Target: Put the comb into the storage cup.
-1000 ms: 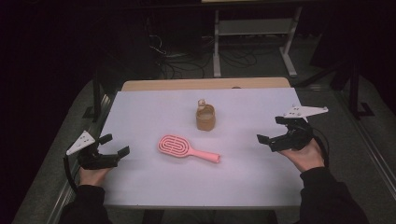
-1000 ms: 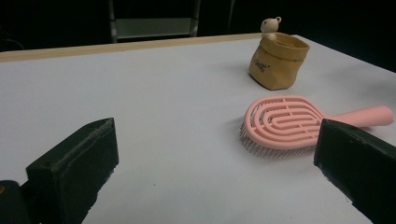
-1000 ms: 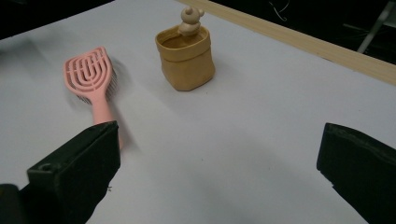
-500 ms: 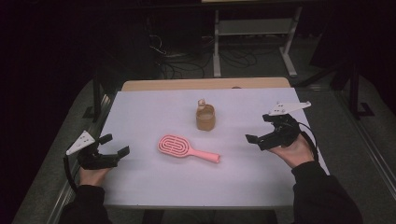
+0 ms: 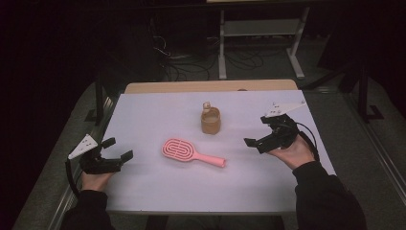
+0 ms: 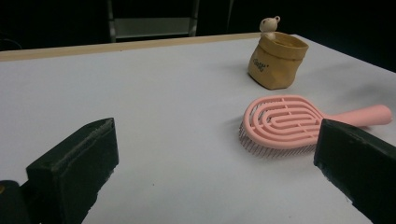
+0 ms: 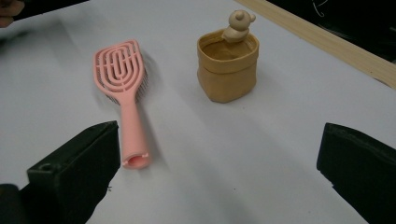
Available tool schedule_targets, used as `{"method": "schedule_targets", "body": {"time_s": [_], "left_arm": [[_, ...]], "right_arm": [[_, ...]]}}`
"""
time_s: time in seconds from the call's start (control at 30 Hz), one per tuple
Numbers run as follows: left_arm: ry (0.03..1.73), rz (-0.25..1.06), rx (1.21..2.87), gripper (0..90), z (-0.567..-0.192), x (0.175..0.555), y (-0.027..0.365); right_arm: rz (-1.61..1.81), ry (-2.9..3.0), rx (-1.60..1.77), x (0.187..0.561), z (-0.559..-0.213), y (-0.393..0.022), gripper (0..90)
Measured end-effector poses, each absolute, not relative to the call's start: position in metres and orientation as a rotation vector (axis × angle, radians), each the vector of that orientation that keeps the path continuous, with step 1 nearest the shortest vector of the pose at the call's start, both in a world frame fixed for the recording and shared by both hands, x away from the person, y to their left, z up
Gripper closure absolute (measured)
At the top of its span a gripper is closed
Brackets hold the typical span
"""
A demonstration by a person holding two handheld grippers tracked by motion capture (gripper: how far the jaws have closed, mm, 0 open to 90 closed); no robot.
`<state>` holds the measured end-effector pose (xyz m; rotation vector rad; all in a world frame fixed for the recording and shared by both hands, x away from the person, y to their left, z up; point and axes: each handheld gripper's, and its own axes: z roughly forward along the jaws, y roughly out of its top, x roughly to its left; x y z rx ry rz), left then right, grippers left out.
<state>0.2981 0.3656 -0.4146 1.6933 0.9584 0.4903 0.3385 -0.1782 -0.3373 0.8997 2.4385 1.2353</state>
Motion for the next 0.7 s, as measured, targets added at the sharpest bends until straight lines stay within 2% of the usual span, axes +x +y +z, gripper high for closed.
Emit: {"method": "schedule_targets", "body": {"time_s": [0.7], "left_arm": [[0.955, 0.489, 1.692, 0.0, -0.415, 0.298, 0.366]], "right_arm": [[1.209, 2.520, 0.806, 0.347, -0.335, -0.142, 0.0]]}}
